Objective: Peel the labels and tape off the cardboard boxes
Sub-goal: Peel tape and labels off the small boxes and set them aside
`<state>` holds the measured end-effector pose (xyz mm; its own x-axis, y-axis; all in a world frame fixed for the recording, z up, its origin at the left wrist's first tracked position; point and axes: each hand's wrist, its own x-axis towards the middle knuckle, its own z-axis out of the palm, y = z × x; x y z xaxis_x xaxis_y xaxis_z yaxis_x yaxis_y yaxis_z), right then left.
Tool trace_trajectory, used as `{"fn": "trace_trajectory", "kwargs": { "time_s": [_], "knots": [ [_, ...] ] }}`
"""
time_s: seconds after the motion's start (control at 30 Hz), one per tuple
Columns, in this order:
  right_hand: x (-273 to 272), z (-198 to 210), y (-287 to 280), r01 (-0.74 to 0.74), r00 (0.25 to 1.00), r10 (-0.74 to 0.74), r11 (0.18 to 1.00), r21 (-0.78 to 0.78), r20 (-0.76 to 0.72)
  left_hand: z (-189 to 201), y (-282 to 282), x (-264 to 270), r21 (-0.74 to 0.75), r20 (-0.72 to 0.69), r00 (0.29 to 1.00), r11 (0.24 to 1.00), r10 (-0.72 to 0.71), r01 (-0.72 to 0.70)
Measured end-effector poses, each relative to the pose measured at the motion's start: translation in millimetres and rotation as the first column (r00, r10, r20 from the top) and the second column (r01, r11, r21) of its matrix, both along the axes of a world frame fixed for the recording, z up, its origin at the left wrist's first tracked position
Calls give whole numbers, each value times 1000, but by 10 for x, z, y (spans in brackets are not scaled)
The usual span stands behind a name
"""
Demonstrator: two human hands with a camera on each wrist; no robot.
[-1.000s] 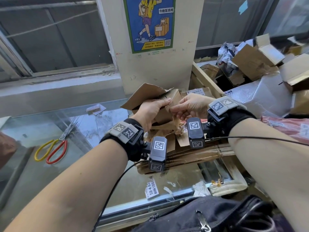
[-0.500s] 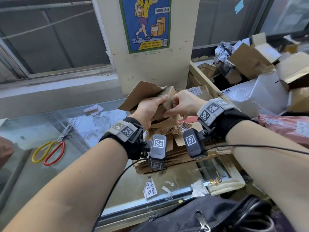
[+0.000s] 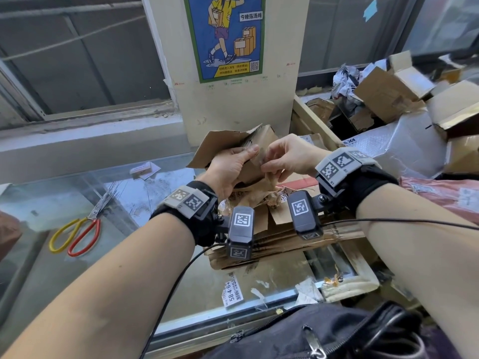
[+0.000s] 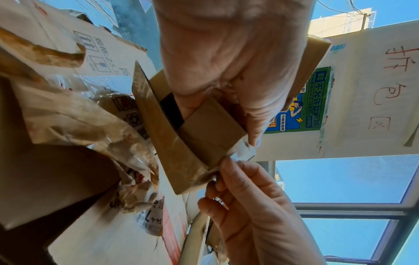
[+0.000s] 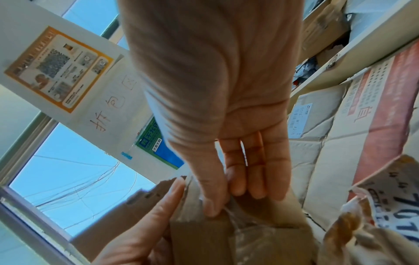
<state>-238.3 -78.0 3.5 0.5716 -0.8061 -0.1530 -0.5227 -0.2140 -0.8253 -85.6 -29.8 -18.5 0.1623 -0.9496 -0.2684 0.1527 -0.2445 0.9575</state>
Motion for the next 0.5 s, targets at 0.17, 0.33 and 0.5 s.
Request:
{"fn": "trace_trajectory", "kwargs": {
  "time_s": [0.17, 0.33, 0.5],
  "knots": [
    [-19, 6, -9, 160, 949, -178, 983, 90, 260, 55, -26, 43, -10, -64, 997, 999, 44, -45],
    [9, -80, -14, 119, 991, -115, 991, -62, 71, 140, -18, -20, -54, 719, 687, 995, 101, -90],
    [105, -77, 57, 53, 995, -67, 983, -175, -71, 465, 117, -151, -139, 979, -121, 975, 162, 173]
  ]
}}
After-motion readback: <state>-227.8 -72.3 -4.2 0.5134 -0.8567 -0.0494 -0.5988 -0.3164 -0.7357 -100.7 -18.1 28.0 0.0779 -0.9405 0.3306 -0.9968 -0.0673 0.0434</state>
